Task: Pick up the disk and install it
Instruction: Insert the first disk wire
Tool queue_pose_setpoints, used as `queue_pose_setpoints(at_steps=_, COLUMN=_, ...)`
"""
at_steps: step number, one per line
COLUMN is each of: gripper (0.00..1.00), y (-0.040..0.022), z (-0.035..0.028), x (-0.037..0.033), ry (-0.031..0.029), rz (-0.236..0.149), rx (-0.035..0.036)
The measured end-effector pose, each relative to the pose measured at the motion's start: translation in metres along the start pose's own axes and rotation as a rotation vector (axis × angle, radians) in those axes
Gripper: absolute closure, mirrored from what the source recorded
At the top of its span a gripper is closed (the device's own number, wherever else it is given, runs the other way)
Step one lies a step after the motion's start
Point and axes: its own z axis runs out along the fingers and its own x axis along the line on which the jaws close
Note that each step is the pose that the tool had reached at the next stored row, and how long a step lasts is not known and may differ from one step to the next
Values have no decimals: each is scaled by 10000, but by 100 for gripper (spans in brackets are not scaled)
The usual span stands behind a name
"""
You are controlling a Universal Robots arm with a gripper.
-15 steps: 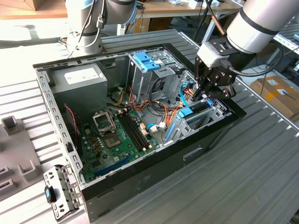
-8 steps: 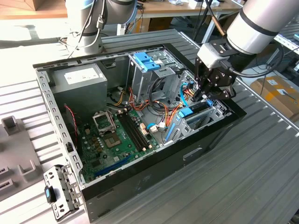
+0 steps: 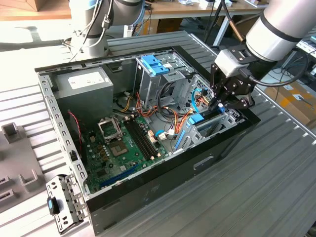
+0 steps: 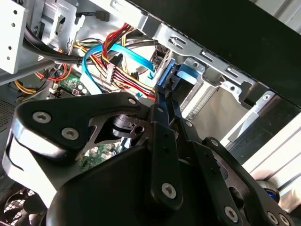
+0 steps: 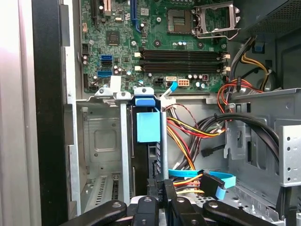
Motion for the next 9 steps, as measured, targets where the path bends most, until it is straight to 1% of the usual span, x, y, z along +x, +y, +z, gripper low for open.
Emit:
queue_pose_setpoints(at_steps=1, gripper=83, y=-12, z=0, x=2, ry=-8, rz=-4, rx=-2)
queue_pose_setpoints(at_steps=5, gripper=83, y=-17, z=5, x=20, ry=-21, rz=-29, rx=-5)
queue_pose_setpoints(at_steps=9, gripper=83, y=-19, z=17, x=23, ry=-16, rz=-71, rx=-12)
